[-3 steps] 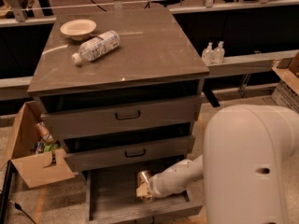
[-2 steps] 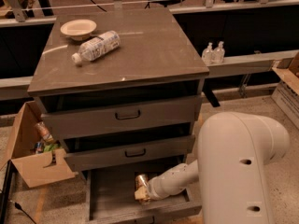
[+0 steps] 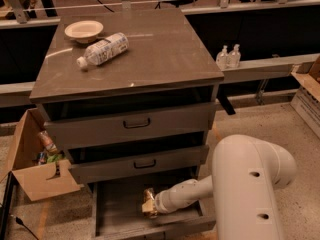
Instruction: Place orange can into bottom drawer
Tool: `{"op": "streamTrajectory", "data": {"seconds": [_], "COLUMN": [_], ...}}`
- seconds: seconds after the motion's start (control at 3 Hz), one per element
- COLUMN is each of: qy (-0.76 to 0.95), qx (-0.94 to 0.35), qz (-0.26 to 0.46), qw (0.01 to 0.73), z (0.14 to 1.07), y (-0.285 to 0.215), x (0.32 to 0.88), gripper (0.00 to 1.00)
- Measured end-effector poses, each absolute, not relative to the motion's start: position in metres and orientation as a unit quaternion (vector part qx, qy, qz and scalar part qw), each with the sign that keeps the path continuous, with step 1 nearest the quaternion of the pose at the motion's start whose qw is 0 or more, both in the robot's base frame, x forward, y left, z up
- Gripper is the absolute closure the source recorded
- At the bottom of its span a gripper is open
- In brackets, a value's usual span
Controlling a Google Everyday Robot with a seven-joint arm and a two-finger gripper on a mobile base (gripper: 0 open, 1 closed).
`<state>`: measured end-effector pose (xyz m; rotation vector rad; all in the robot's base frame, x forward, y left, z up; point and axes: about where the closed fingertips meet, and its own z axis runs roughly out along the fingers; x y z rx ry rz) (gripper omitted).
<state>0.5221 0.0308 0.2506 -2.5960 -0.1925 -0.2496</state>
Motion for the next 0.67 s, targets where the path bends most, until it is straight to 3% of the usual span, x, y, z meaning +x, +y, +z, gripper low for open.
{"op": "streamTrajectory", "data": {"seconds": [0.67], "qy": [-0.073], "qx": [-0.96], "qz": [-0.07], "qw": [0.26], "z": [0.208], "y": [0.044], "x": [0.542], "gripper": [1.0]}}
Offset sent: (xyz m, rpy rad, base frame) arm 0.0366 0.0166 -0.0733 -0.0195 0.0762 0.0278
